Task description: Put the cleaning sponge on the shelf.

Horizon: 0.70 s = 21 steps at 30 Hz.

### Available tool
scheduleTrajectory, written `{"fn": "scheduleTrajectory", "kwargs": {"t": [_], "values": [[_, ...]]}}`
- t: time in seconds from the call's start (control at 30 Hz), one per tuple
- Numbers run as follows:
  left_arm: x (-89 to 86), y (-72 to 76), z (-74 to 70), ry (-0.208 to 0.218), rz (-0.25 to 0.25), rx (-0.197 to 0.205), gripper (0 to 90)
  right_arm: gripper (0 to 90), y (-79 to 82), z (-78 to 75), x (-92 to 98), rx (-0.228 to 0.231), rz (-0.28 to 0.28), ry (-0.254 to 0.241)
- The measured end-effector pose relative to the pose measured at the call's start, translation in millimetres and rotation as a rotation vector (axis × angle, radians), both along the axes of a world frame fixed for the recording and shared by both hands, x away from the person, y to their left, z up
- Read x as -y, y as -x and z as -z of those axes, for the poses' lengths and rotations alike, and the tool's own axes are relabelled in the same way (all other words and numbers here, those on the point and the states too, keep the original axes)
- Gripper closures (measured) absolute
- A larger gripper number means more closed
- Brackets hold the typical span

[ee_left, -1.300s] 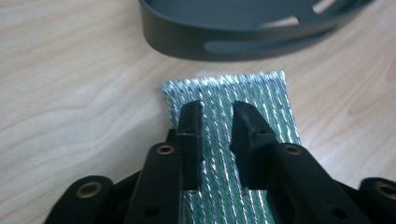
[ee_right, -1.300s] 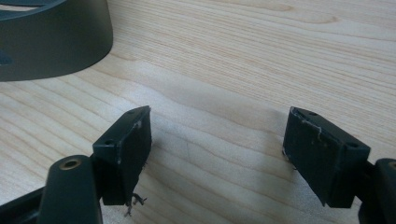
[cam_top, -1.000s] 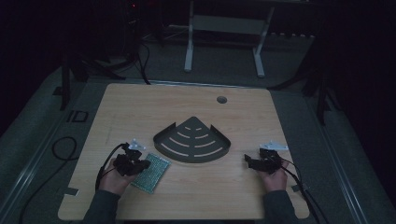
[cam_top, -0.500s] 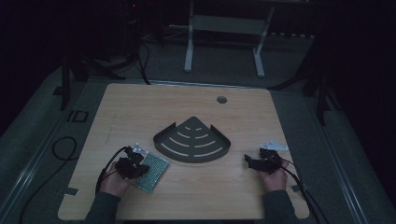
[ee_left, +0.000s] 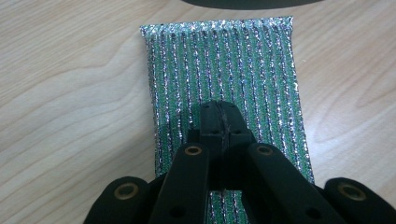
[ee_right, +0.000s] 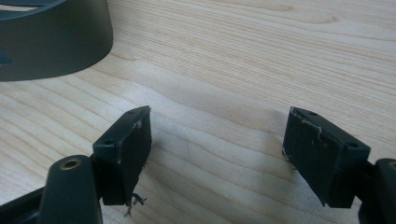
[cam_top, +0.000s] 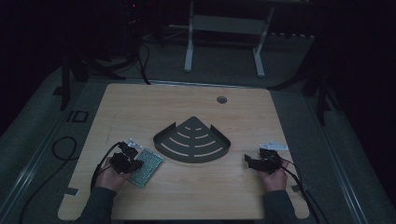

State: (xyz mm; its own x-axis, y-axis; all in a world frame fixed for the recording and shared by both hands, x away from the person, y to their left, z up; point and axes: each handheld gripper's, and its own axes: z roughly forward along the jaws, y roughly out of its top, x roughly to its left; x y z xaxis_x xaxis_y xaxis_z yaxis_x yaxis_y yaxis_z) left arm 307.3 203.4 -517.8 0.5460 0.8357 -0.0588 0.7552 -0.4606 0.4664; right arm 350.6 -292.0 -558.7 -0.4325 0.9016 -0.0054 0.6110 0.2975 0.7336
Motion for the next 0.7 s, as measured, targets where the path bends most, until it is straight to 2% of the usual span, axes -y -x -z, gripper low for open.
{"fn": "scheduleTrajectory", "kwargs": {"t": [0.1,0.3,0.5,0.7], "values": [[-3.6,-2.7,0.0,0.002,-0.023,-0.002,89.9,23.1,0.0,0.0,0.0,0.000,0.000,0.000],[-9.2,-6.3,-0.8,-0.002,-0.037,-0.015,89.8,23.1,0.0,0.0,0.1,0.000,0.000,0.001],[-17.4,-8.7,-4.8,0.017,-0.037,-0.028,86.3,23.1,0.0,0.1,0.0,0.001,0.000,0.000],[-22.8,-14.5,-16.3,0.011,-0.023,-0.041,82.3,23.1,0.0,0.1,0.0,0.001,0.000,0.000]]}}
